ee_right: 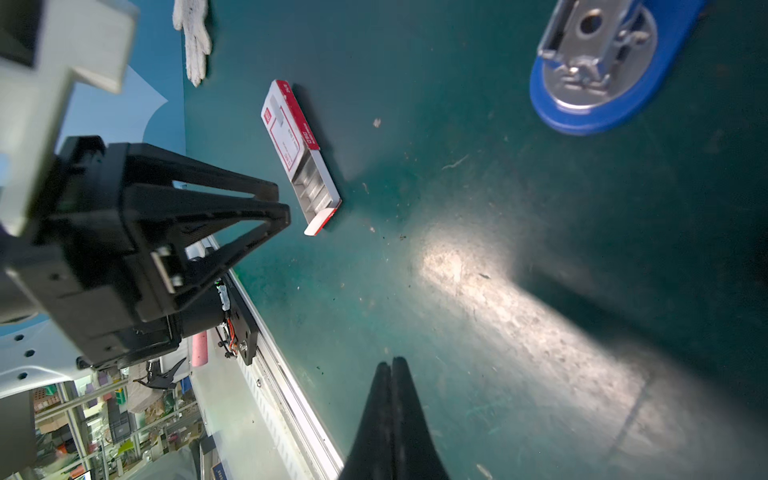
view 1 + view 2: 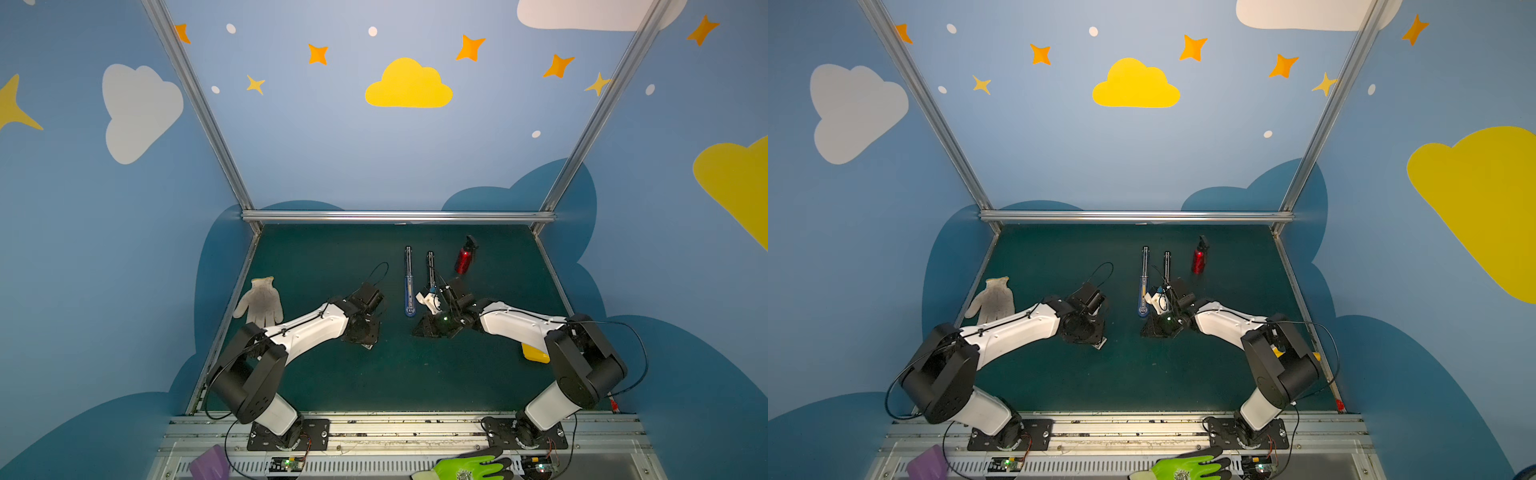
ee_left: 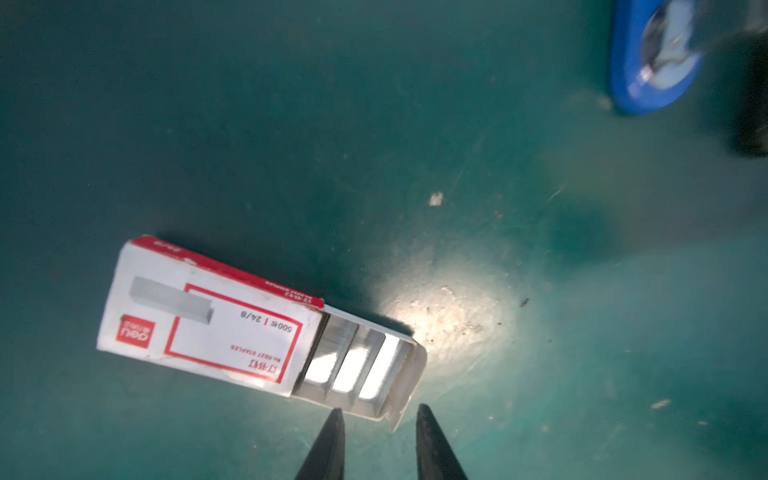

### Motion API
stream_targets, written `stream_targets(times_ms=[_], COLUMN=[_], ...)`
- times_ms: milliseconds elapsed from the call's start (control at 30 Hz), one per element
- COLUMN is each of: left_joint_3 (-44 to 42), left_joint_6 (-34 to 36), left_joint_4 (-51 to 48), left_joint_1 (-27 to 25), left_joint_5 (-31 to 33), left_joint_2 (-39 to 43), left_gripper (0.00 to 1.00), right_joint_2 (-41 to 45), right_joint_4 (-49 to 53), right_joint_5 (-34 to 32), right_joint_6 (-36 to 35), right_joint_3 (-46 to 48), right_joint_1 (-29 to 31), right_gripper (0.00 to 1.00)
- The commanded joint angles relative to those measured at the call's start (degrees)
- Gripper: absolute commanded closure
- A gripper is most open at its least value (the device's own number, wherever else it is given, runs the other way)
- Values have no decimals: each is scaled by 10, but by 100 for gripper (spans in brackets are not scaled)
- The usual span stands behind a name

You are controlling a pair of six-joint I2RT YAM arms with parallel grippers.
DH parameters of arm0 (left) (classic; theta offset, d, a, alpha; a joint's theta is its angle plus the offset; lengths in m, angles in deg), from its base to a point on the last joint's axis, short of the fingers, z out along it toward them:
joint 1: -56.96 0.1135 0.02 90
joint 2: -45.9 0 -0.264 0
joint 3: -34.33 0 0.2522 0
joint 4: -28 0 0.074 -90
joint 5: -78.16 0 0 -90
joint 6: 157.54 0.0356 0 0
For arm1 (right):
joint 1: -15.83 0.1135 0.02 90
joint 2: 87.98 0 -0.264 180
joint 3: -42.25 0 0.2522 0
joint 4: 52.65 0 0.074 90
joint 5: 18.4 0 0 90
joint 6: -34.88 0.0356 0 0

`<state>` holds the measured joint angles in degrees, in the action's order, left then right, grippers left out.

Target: Load the staples into the stapler

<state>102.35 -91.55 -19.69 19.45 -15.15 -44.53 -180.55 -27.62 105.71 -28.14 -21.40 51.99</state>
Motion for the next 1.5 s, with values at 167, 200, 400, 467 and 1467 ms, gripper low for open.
stream_targets(times_ms=[167, 200, 400, 467, 1467], left_joint_3=[27, 26, 22, 16, 32], left_joint_6=[20, 20, 26, 28, 55], left_joint_4=[-53, -51, -32, -21, -72], left_joint_1=[-34, -35, -43, -43, -3], left_joint_5=[48, 45, 5, -19, 85], left_joint_2=[-39, -39, -20, -14, -5], left_gripper=[72, 72, 72, 72, 68], right_joint_2=[20, 20, 17, 15, 20], right_joint_4=[-5, -5, -8, -9, -19], right_joint_5=[-4, -4, -5, -5, -4], right_joint_6=[-5, -5, -3, -3, 4], right_joint_3=[10, 11, 15, 15, 26], right_joint_1=[-7, -8, -10, -11, -19], right_gripper=[96, 96, 96, 96, 97])
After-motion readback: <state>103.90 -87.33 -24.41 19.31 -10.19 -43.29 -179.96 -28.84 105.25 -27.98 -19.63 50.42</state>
